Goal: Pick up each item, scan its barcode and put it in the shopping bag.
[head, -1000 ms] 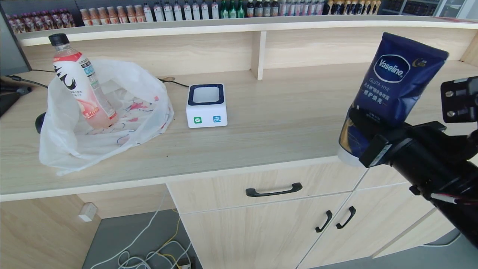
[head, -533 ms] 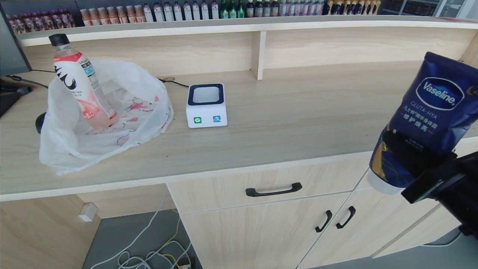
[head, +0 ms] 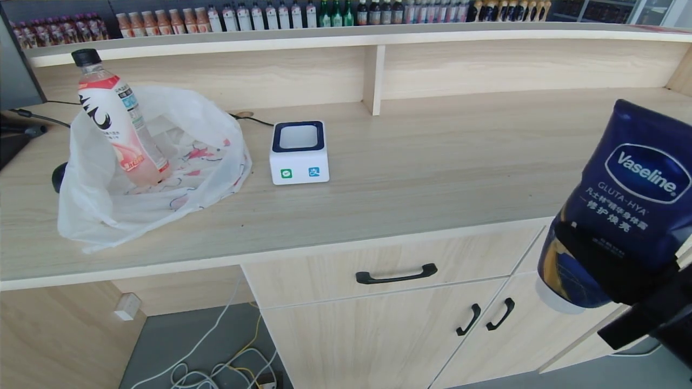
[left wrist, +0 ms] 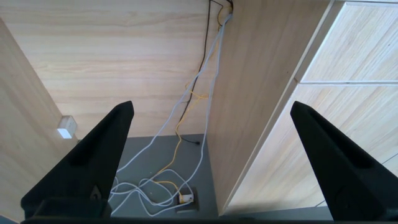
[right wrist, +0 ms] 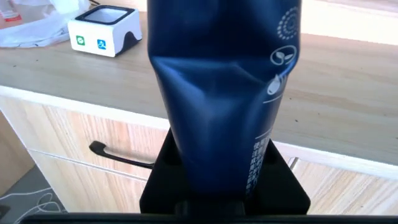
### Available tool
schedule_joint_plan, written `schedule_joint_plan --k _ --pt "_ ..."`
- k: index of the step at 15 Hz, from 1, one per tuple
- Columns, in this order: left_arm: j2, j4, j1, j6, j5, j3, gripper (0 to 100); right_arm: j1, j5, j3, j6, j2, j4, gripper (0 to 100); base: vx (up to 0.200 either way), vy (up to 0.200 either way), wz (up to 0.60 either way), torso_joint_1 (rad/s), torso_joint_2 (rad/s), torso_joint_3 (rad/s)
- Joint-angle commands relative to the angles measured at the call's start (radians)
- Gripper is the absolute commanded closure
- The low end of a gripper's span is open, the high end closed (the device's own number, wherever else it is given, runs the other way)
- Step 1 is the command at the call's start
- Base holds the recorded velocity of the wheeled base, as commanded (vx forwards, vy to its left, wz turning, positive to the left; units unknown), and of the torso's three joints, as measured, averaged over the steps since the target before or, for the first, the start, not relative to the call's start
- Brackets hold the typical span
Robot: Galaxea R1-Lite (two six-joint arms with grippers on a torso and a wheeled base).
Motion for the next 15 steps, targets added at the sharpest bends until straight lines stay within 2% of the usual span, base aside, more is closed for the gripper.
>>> schedule_joint_plan --k 1,3,6,11,15 --pt "0.000 0.000 0.000 0.000 0.000 0.000 0 0.114 0.000 0.014 -0.069 0.004 0.001 100 0.000 0.000 0.00 0.000 0.00 0.000" --pt "0.000 0.000 0.000 0.000 0.000 0.000 0 0.154 0.008 0.037 -0.241 0.010 0.004 100 0.000 0.000 0.00 0.000 0.00 0.000" --pt "0.000 0.000 0.000 0.000 0.000 0.000 0 0.223 0.006 0.023 -0.370 0.022 0.004 100 0.000 0.000 0.00 0.000 0.00 0.000" --pt "0.000 0.000 0.000 0.000 0.000 0.000 0 0.236 0.048 -0.071 -0.451 0.096 0.004 100 0.000 0.000 0.00 0.000 0.00 0.000" --pt "0.000 0.000 0.000 0.000 0.000 0.000 0 0.240 0.054 -0.150 -0.465 0.174 0.004 100 0.000 0.000 0.00 0.000 0.00 0.000"
